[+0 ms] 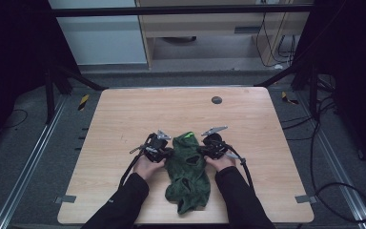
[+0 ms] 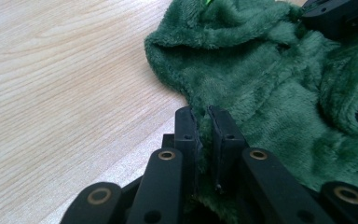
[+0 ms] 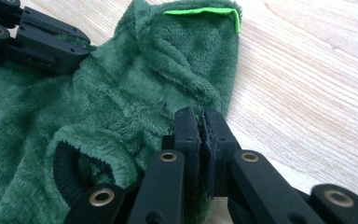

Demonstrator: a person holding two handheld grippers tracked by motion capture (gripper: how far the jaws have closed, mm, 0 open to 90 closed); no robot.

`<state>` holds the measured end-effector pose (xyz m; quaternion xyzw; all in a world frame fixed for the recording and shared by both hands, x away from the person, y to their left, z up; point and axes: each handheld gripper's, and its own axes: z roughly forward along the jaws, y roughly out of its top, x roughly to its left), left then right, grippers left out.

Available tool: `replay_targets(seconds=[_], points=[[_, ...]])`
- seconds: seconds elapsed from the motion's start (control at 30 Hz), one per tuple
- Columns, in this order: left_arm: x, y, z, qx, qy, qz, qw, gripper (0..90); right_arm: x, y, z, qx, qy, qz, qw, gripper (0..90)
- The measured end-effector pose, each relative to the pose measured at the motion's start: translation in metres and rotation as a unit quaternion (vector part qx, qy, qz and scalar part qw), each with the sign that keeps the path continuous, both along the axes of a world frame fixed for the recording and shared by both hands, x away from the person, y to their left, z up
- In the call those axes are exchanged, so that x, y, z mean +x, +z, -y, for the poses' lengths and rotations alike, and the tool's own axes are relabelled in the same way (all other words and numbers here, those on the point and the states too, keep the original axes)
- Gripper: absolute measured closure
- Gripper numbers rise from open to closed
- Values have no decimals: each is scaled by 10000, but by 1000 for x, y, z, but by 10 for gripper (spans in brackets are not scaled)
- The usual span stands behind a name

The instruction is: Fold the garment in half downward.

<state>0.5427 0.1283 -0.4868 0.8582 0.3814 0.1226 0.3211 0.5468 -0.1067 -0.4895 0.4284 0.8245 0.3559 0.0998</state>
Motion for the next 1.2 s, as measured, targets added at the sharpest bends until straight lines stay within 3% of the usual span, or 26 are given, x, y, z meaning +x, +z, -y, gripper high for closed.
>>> replay_targets(seconds=[0.23, 0.63, 1.0, 1.2], points=[[-2, 5, -1, -119, 10, 119, 9999, 834, -1, 7, 6, 218, -56, 91, 9997, 871], [-1, 23, -4, -291, 60, 361, 9989, 836, 2, 22, 8, 386, -99, 363, 9985, 872], [7, 54, -4, -399, 151, 717, 9965, 837, 9, 44, 5, 485, -186, 707, 9961, 872], [11, 71, -5, -420, 169, 905, 9949, 837, 14, 58, 4, 664, -236, 972, 9928, 871]])
